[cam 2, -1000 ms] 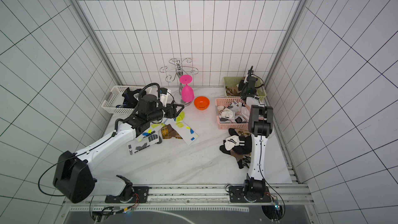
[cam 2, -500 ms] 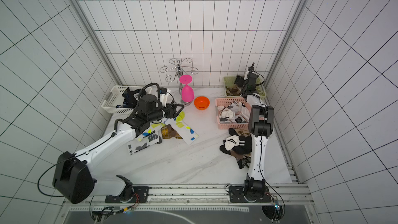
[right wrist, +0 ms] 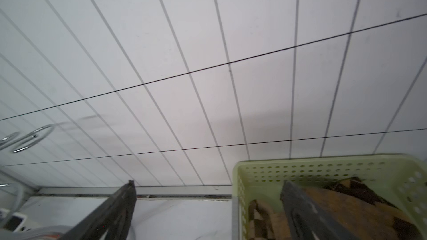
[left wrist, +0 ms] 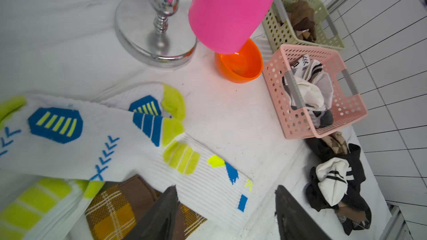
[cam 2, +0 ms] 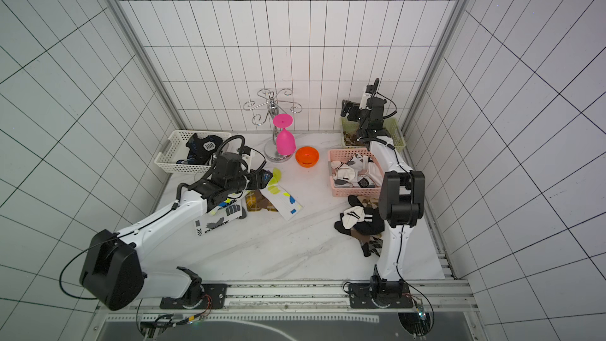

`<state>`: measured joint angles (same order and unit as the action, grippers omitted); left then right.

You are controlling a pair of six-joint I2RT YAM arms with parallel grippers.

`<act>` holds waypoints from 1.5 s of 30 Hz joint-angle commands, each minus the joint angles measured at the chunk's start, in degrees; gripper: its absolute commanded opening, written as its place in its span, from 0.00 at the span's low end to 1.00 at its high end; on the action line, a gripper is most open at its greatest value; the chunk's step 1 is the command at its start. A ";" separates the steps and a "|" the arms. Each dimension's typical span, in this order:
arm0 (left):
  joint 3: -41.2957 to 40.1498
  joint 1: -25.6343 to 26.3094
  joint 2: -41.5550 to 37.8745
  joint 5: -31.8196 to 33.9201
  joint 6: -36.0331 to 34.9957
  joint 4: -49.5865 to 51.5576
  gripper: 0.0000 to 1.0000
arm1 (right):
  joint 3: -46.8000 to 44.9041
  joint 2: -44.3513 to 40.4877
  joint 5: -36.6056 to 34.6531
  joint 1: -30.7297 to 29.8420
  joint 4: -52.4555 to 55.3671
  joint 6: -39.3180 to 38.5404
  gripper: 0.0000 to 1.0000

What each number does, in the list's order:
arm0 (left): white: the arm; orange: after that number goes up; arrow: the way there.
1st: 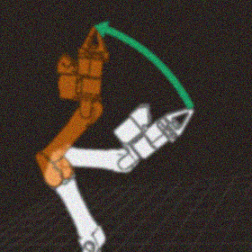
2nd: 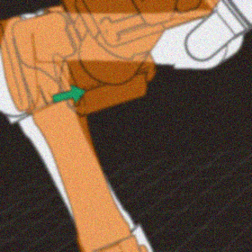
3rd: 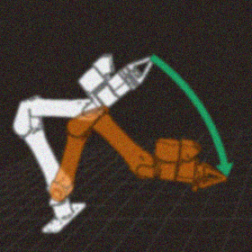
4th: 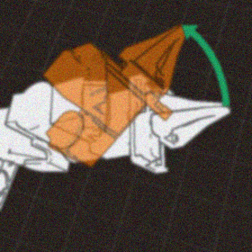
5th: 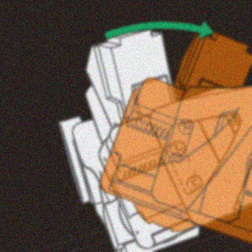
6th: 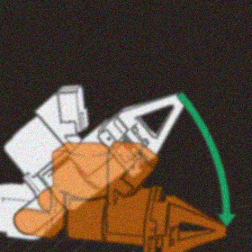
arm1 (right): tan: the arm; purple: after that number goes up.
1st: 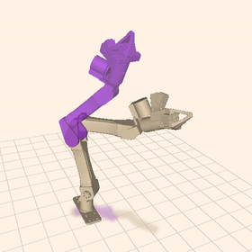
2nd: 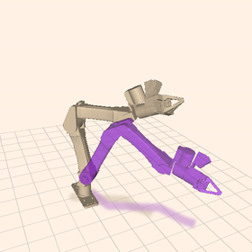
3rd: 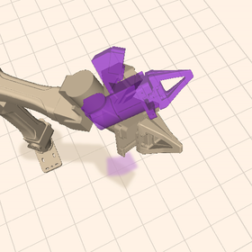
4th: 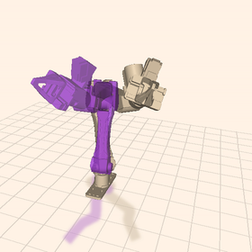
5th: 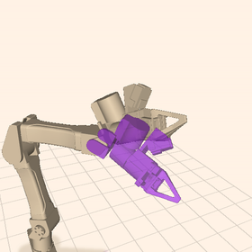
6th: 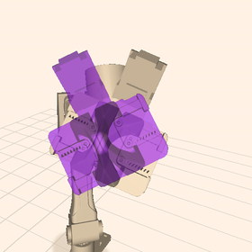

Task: Sort the socks into the basket by color
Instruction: Place the sock in the bin, then pick up the sock at the center of the board.

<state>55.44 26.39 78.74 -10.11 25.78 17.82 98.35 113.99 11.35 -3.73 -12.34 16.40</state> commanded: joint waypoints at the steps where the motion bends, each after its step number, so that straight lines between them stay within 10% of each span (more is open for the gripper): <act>1: -0.71 -0.42 2.20 3.70 1.29 4.37 0.68 | -8.25 -3.99 3.43 -2.35 1.06 6.74 0.99; 19: -6.39 1.27 9.93 14.51 1.29 4.99 0.68 | -25.83 -27.24 8.68 -10.51 13.17 7.00 0.99; 36: -7.73 3.36 15.23 17.57 1.53 -0.94 0.62 | -30.38 -32.04 12.29 -10.60 13.72 6.27 0.99; 45: -9.02 3.43 13.69 18.21 2.61 0.90 0.28 | -31.06 -32.18 12.81 -10.60 13.09 6.65 0.99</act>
<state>47.48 29.69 93.51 6.87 27.33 17.65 70.41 83.26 23.09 -13.93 1.13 23.11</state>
